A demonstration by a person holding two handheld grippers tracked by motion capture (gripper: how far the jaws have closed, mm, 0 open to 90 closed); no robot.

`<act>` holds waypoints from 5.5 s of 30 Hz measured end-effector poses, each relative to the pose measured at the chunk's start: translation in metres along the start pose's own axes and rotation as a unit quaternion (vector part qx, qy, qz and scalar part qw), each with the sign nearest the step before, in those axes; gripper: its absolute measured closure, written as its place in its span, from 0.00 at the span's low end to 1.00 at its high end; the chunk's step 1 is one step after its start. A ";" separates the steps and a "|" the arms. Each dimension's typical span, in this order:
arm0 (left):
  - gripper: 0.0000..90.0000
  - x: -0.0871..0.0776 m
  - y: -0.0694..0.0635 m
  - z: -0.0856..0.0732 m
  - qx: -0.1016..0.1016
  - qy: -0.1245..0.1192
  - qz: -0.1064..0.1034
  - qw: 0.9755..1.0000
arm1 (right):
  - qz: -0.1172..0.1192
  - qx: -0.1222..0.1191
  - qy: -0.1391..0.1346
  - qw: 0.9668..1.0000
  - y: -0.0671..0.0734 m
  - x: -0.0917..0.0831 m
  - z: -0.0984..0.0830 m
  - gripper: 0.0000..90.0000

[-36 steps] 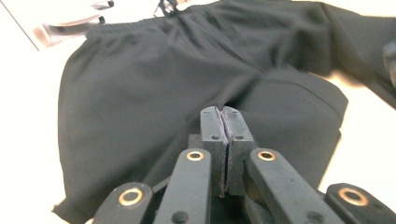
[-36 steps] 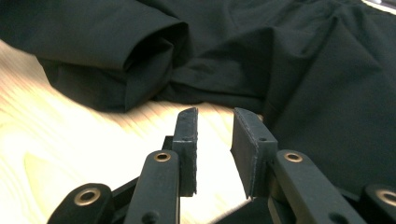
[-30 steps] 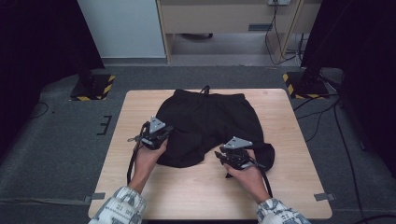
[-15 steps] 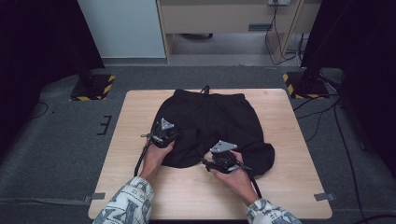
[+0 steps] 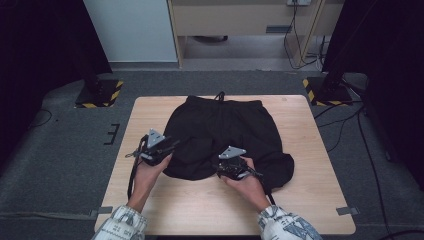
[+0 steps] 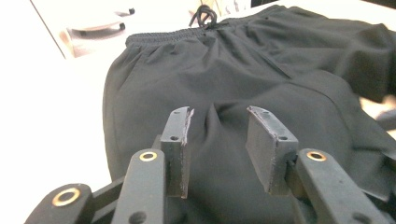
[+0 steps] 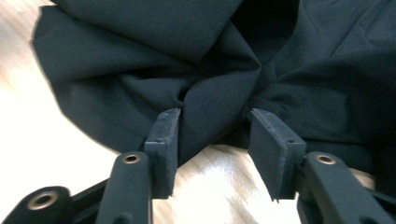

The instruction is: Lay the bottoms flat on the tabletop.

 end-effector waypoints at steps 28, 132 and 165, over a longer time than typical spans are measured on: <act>0.76 -0.007 -0.018 -0.059 0.019 0.090 -0.017 0.996 | 0.059 0.011 -0.019 0.998 0.011 -0.032 0.007 0.44; 0.56 -0.102 -0.030 -0.062 -0.003 0.088 -0.056 0.994 | -0.054 0.055 0.040 0.996 -0.078 -0.136 -0.093 0.33; 0.55 -0.062 -0.026 -0.078 -0.005 0.156 -0.050 0.986 | -0.065 0.065 -0.003 0.996 -0.101 -0.206 -0.098 0.49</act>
Point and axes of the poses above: each handheld gripper's, and its own axes: x roughly forward along the jaws, z roughly out of its top, y roughly to its left, the point moved 1 cm from there along x, roughly forward along the jaws, and after that the axes turned 10 degrees about -y, right-handed, at the moved point
